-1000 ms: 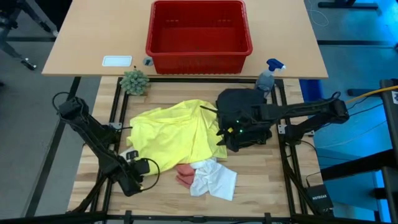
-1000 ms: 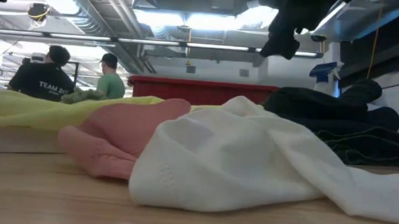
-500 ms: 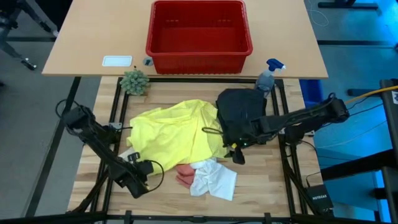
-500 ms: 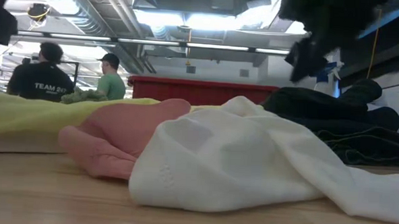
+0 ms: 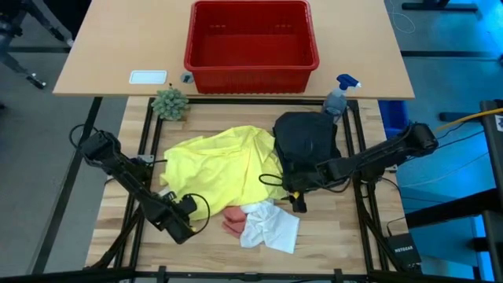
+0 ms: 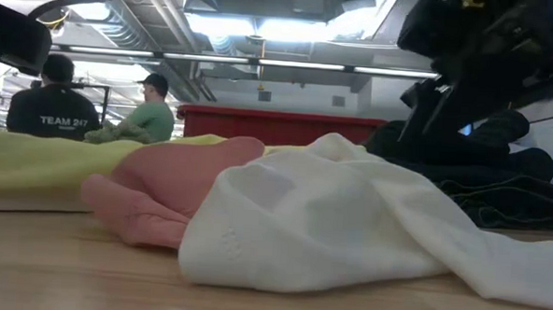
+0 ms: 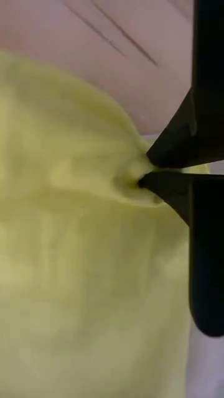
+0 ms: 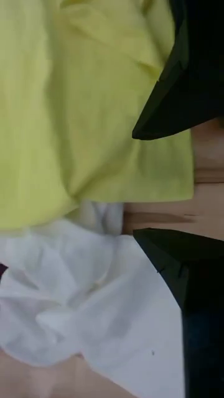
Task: Fold laundry
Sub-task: Fold the yellow shirt
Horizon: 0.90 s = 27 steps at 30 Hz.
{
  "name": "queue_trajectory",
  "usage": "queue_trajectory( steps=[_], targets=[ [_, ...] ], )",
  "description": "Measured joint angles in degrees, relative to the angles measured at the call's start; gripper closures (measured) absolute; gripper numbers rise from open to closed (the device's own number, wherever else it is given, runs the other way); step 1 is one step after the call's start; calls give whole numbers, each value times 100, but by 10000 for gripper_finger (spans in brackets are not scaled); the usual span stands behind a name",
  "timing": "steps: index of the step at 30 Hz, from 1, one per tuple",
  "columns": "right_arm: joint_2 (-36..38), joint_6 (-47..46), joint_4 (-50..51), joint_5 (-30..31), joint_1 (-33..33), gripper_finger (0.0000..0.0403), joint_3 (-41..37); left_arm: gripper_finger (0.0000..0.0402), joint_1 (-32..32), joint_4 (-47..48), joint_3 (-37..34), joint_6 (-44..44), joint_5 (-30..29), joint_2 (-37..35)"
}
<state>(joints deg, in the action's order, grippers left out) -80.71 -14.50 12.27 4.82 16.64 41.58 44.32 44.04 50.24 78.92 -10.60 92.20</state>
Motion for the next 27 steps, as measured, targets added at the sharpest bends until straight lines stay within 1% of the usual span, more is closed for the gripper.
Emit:
queue_trajectory(
  steps=[4,8,13,15,16,17,20,21,24,27],
  targets=[
    [-400,19,-181,-7,0,166,-2,400,-23,8,0,48,-20,-2],
    [-882,-2,-112,41,-2,166,-4,401,-23,15,2,162,-31,-7],
    [-1402,-123,-400,313,-15,171,1,401,-23,-30,2,167,-69,-7],
    [-1484,-331,-492,362,-12,196,11,401,-23,-69,2,167,-79,-9],
    [-1489,-408,-516,358,-11,218,15,401,-23,-108,2,171,-82,-9],
    [-1493,-457,-534,358,-11,249,15,401,-23,-144,2,194,-83,-9],
    [-1416,-466,-509,219,-17,363,9,401,-23,-176,8,335,-82,-10],
    [-1364,-452,-463,161,-17,382,9,401,-23,-165,14,360,-84,-32],
    [-1126,-589,45,256,-17,388,152,401,-23,-59,111,343,-155,-178],
    [-748,-477,628,322,-17,398,377,402,-23,360,295,355,-439,-437]
  ],
)
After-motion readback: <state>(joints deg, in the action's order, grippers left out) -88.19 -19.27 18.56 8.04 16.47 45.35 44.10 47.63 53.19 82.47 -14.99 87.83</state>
